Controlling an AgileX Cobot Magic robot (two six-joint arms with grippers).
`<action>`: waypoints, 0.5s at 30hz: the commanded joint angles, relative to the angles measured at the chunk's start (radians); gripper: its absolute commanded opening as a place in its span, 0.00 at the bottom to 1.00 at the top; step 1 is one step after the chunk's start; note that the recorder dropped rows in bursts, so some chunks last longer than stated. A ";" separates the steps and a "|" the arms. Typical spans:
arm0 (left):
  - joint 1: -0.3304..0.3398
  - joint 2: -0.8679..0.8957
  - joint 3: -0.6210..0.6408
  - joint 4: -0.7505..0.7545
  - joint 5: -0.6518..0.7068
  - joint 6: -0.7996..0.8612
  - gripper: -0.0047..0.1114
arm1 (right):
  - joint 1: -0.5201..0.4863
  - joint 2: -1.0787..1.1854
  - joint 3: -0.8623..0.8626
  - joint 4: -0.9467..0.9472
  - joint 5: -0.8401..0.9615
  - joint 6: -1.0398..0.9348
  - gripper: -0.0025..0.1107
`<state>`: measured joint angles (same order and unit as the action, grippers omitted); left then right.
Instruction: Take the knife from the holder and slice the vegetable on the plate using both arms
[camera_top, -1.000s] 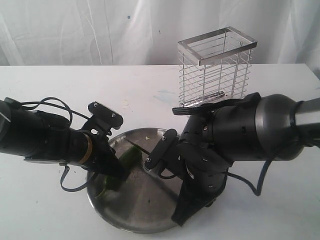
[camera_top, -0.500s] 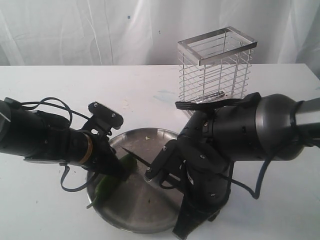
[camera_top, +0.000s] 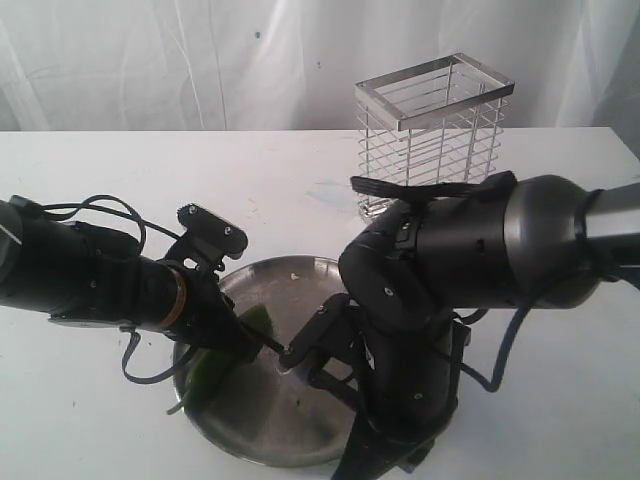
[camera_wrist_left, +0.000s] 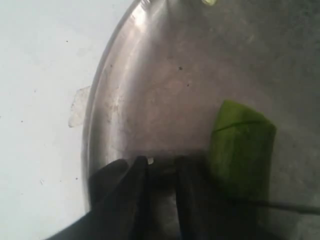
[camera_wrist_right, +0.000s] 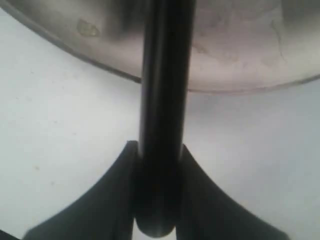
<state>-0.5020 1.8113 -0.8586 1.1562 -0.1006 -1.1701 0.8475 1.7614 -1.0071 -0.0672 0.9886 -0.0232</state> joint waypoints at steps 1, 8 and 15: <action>0.002 -0.003 0.010 0.004 0.016 -0.020 0.27 | -0.004 0.031 -0.050 0.015 0.011 -0.023 0.02; 0.002 -0.003 0.010 0.004 -0.004 -0.030 0.27 | -0.004 0.135 -0.130 0.015 0.051 -0.023 0.02; 0.002 -0.003 0.010 0.004 -0.004 -0.030 0.27 | -0.004 0.155 -0.197 0.000 0.076 -0.023 0.02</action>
<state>-0.4934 1.8113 -0.8586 1.1562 -0.0843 -1.1952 0.8475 1.9219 -1.1683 -0.0568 1.1091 -0.0336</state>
